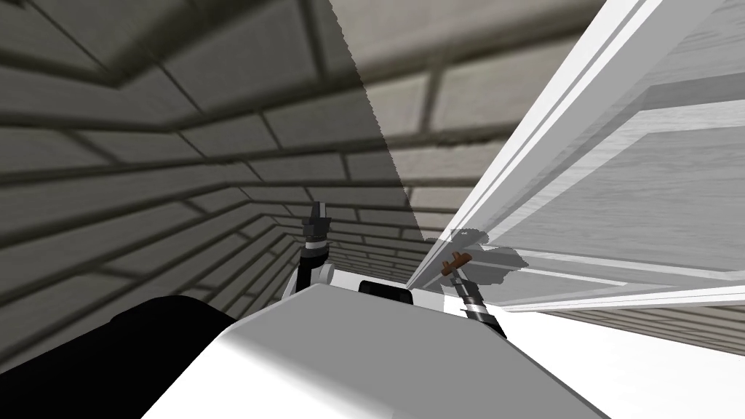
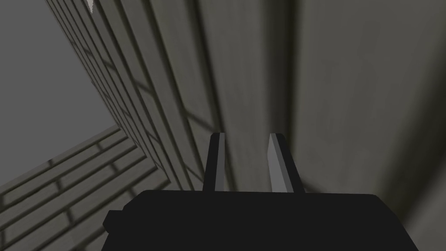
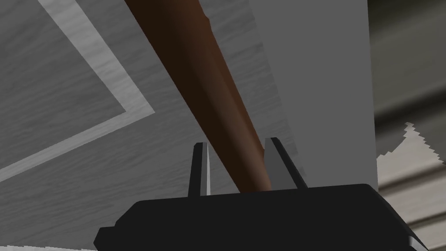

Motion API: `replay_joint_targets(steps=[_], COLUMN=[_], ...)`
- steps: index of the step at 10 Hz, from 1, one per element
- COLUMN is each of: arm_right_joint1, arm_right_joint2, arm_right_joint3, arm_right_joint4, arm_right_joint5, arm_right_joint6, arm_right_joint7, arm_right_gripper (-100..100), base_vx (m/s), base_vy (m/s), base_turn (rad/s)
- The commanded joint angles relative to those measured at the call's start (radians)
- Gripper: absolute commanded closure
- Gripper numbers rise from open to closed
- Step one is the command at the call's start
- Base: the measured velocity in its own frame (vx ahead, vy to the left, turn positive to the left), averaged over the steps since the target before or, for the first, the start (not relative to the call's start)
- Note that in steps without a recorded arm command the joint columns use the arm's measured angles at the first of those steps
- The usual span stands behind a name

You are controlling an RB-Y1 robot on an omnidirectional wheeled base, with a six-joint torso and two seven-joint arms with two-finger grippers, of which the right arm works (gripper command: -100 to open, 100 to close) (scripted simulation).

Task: Pull the door open

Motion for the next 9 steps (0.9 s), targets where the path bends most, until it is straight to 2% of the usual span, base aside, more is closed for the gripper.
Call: replay_joint_targets(steps=[1,2,6,7,9], arm_right_joint1=[0.001,0.001,-0.005,-0.001,-0.006], arm_right_joint2=[-0.002,-0.002,-0.005,-0.001,0.002], arm_right_joint3=[0.007,0.007,0.025,0.027,0.029], arm_right_joint4=[-0.015,-0.015,-0.015,-0.024,-0.022], arm_right_joint5=[-0.027,-0.027,-0.078,-0.076,-0.088], arm_right_joint6=[0.009,0.009,0.019,0.024,0.028], arm_right_joint7=[-0.05,-0.061,-0.169,-0.189,-0.235], arm_right_gripper=[100,100,100,-100,-100], base_vx=[-0.053,-0.039,-0.048,-0.041,-0.027], base_vy=[-0.021,-0.017,-0.024,-0.025,-0.009], base_turn=[0.082,0.045,0.066,0.049,0.022])
